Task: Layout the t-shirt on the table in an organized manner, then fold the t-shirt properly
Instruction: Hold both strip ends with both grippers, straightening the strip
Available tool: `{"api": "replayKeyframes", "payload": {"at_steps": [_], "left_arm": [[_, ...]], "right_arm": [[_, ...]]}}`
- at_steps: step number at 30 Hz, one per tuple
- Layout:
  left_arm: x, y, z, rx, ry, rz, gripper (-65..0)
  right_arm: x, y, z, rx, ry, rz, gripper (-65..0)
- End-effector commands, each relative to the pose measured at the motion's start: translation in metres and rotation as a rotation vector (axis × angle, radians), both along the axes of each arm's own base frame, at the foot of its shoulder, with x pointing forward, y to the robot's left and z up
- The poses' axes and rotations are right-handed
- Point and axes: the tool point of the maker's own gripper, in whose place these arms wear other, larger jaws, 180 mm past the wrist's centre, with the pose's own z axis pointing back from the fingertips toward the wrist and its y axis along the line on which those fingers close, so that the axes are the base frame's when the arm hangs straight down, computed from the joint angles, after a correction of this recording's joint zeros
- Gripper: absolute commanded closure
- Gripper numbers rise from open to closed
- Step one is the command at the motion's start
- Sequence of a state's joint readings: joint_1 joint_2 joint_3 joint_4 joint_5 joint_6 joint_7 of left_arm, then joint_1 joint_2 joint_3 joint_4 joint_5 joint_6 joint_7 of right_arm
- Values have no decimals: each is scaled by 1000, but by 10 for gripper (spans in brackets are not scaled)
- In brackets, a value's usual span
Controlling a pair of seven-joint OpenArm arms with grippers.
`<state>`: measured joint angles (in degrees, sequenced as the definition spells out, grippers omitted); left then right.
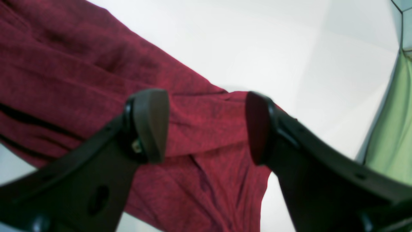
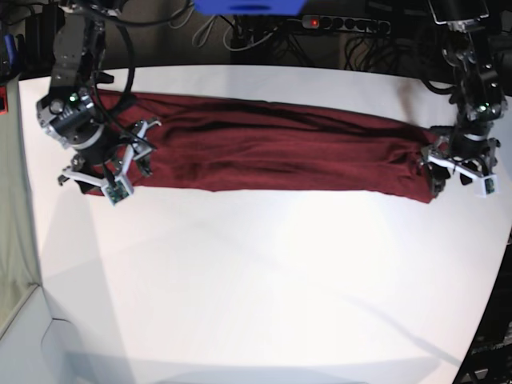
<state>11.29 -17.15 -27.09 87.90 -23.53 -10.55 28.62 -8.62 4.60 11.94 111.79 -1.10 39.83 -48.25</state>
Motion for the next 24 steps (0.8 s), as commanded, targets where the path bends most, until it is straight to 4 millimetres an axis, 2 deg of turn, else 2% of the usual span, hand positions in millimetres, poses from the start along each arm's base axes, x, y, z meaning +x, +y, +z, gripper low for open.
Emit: {"api": "replayKeyframes", "payload": {"at_steps": [1, 9, 14, 17, 20, 24], "left_arm": [[3, 7, 13, 24, -39, -6, -421], [1, -2, 0, 1, -18, -87, -435], [-4, 5, 4, -5, -40, -88, -614], [-6, 15, 8, -4, -54, -69, -618], [-12, 21, -12, -36, -12, -42, -618], [-9, 28, -26, -67, -31, -2, -618]], "right_arm": [[6, 1, 11, 8, -43, 12, -382], [6, 6, 10, 19, -40, 11, -382], [6, 8, 10, 27, -40, 10, -382], [5, 8, 9, 28, -38, 10, -382], [5, 8, 9, 30, -38, 9, -382], [5, 8, 9, 30, -38, 9, -382]]}}
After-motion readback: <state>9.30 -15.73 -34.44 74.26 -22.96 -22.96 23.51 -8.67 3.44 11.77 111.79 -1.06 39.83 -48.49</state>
